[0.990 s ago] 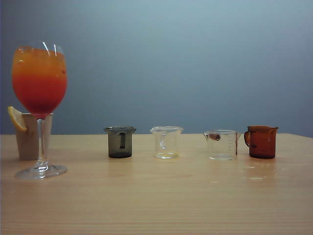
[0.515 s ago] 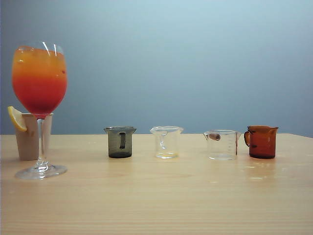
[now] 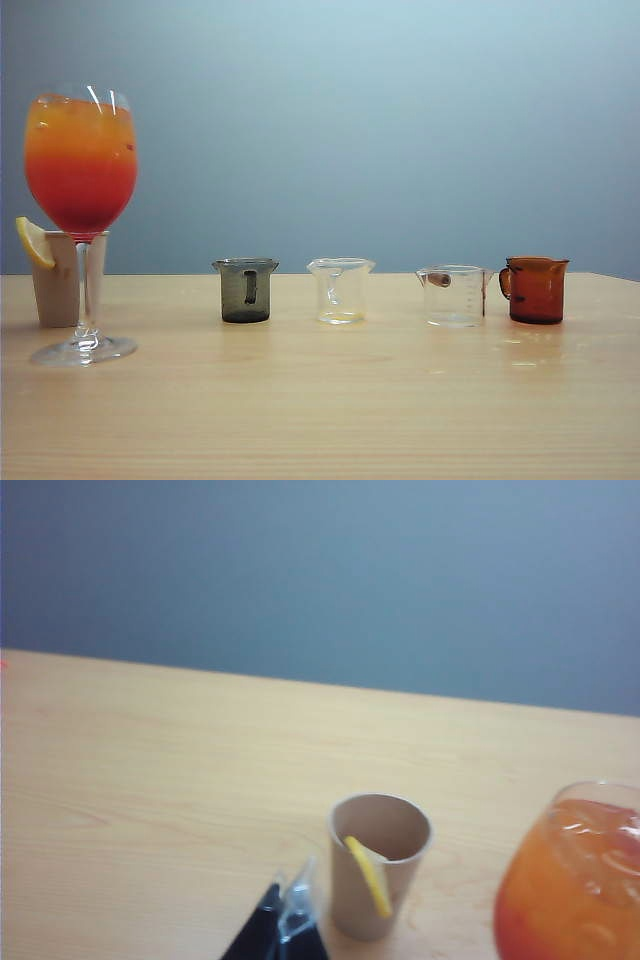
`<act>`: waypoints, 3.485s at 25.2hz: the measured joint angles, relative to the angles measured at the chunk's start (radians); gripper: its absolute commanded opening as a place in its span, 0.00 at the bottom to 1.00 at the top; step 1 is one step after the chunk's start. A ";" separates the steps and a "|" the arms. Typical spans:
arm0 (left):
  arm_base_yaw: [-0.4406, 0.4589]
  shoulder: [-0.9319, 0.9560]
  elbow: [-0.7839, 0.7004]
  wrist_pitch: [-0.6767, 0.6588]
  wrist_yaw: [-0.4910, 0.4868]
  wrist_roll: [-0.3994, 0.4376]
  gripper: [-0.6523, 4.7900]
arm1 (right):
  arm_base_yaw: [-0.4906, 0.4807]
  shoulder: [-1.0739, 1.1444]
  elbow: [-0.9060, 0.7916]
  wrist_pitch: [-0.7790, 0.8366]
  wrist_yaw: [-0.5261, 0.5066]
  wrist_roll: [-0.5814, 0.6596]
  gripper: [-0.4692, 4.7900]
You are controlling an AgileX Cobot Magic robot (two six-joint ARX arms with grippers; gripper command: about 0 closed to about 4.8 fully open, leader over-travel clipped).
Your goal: Pick up the lemon slice from the paper cup on the left and carefully insert it into the rim of the goblet.
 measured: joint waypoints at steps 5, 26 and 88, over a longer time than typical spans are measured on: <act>0.000 0.167 0.063 -0.007 0.102 -0.003 0.11 | 0.000 0.181 0.171 -0.033 -0.115 0.036 0.08; 0.014 0.838 0.085 0.377 0.244 -0.003 0.27 | 0.439 0.564 0.476 0.058 -0.167 0.088 0.08; 0.014 1.149 0.085 0.698 0.204 -0.053 0.11 | 0.542 0.630 0.476 0.142 -0.167 0.066 0.08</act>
